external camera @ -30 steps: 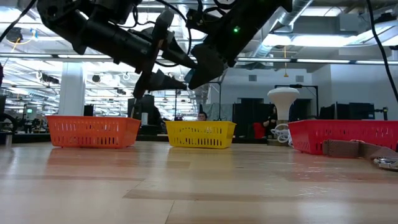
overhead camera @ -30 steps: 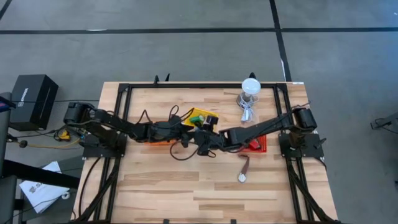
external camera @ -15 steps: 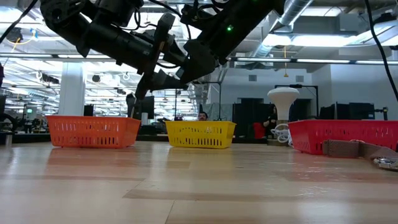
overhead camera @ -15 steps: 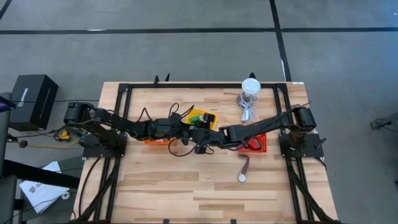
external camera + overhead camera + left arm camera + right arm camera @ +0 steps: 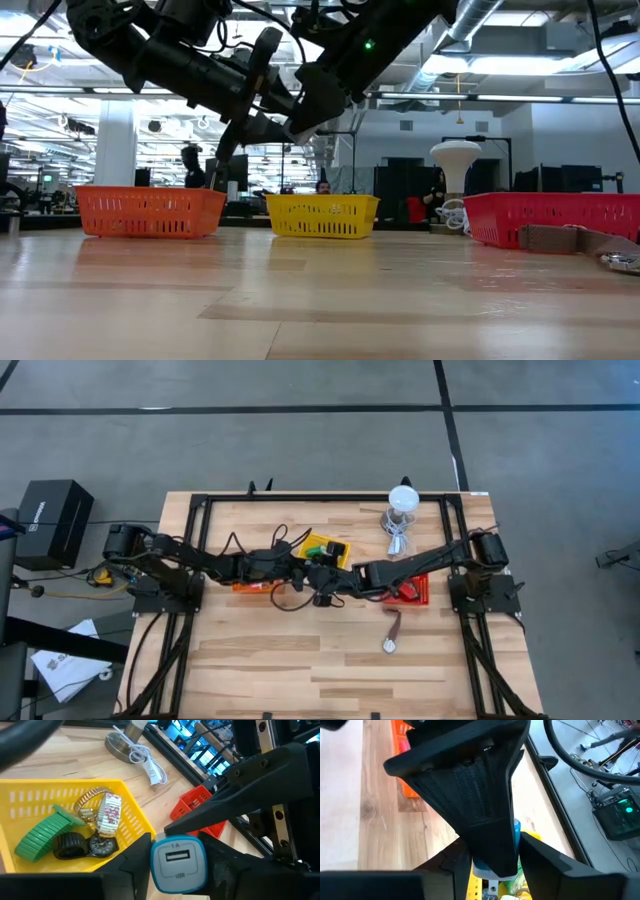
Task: Pick & Place Office items
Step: Put the blue charging adapter into the orange bin
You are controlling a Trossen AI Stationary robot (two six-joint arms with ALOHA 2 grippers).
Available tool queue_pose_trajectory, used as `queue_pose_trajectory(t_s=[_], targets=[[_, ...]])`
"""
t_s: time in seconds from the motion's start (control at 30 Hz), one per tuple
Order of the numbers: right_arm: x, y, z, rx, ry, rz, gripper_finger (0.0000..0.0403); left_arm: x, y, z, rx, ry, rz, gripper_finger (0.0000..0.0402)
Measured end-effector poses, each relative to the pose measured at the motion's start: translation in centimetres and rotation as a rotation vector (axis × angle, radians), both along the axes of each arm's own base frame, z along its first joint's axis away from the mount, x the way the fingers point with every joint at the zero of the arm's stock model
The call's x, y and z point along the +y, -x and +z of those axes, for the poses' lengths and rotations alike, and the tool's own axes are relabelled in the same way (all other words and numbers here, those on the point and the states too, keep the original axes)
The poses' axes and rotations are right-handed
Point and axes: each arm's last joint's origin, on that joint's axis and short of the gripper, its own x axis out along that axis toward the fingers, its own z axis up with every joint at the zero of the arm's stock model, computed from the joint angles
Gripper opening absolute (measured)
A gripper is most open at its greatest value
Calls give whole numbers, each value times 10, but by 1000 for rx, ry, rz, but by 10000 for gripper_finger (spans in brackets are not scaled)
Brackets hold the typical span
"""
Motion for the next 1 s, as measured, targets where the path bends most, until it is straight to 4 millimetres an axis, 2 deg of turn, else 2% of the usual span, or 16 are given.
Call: queue_pose_trajectory(t_s=[0.13,0.33,0.5,0.63,0.83,1.0], targets=[[5,4,-2,46,9,4,158,0,0,-1,5,-4,-4,153],[19,14,7,65,34,23,182,6,2,-1,26,-3,14,127],[30,24,10,118,57,46,189,16,8,2,71,26,-17,140],[37,32,7,167,41,41,186,21,25,13,160,-7,-44,143],[44,40,1,254,11,69,181,18,67,37,300,-24,-80,132],[46,40,0,232,-93,63,179,15,102,40,472,-21,-56,145]])
